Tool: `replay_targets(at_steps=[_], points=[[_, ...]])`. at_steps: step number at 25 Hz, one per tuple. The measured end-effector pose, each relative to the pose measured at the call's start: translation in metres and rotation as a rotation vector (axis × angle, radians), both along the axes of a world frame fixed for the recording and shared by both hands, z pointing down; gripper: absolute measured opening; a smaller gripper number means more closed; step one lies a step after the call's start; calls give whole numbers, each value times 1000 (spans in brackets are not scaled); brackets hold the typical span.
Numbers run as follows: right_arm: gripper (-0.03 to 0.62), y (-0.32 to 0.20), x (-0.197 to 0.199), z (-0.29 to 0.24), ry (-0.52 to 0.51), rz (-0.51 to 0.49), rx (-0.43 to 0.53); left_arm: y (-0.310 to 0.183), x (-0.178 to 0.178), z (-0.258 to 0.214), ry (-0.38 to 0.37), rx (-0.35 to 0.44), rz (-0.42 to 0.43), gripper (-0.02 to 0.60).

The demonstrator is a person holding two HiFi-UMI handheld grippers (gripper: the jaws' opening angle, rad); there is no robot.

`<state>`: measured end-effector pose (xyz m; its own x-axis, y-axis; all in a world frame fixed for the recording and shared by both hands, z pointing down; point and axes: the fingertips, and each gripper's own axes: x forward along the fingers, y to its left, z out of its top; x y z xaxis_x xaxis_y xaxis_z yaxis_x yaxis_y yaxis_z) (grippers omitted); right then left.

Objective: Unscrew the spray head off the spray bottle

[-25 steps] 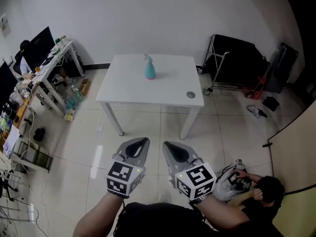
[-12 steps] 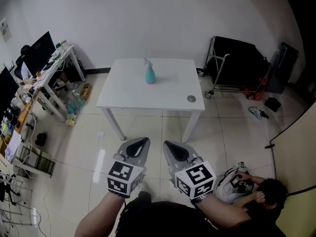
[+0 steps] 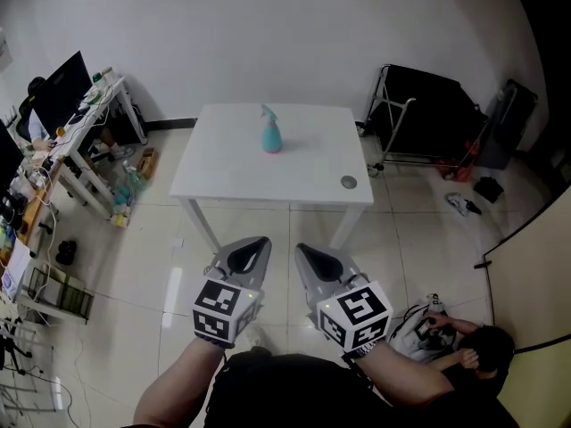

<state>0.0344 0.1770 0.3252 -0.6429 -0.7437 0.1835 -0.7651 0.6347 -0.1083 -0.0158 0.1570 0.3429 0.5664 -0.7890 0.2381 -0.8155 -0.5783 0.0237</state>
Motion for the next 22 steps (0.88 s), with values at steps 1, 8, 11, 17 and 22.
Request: replay_targets(at_steps=[1, 8, 11, 17, 22], points=[[-9, -5, -3, 0, 1, 2, 0, -5, -3, 1, 1, -3, 2, 12], [-9, -41, -24, 0, 14, 31, -5, -40, -22, 6, 20, -27, 37, 12], [-9, -53, -33, 0, 21, 41, -7, -53, -29, 6, 29, -38, 50, 12], [-9, -79, -55, 3, 29, 73, -21, -79, -52, 12, 20, -39, 82, 12], [-9, -97, -71, 6, 32, 99, -31, -97, -68, 14, 26, -50, 106, 12]])
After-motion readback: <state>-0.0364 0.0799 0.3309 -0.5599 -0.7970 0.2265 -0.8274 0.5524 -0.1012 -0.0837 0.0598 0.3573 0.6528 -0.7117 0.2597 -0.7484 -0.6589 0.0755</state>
